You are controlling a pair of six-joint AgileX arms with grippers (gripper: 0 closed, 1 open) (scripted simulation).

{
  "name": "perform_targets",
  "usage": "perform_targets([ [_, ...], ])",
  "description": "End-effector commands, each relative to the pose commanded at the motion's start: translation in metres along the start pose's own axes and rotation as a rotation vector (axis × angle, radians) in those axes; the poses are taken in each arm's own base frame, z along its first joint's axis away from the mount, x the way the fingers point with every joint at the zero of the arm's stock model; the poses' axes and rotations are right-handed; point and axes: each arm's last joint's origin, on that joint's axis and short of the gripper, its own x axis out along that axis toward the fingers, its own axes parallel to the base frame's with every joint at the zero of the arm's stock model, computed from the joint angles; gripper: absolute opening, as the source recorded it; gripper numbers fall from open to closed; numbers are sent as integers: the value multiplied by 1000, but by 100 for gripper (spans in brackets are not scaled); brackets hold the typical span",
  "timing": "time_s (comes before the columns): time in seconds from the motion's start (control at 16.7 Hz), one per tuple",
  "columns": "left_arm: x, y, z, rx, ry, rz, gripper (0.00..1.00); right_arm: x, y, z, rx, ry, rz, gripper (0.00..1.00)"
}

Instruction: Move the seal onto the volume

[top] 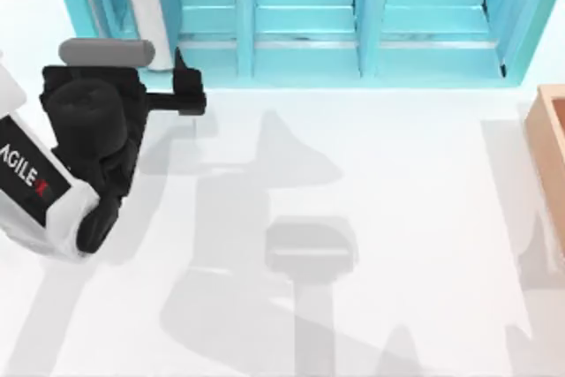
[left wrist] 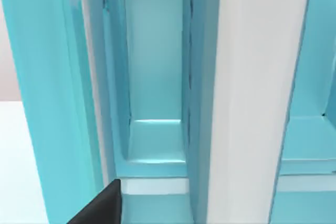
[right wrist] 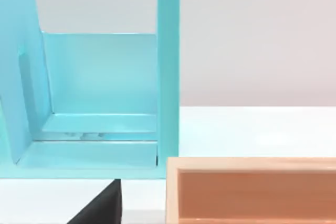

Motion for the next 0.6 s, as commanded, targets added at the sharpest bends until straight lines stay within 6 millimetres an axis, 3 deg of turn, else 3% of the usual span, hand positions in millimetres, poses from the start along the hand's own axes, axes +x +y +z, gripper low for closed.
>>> perform_targets([
  [0.24, 8, 1, -1, 0, 3, 1, 100, 0, 0, 0, 0, 0, 0, 100],
  [0.6, 68, -2, -1, 0, -1, 0, 100, 0, 0, 0, 0, 0, 0, 100],
])
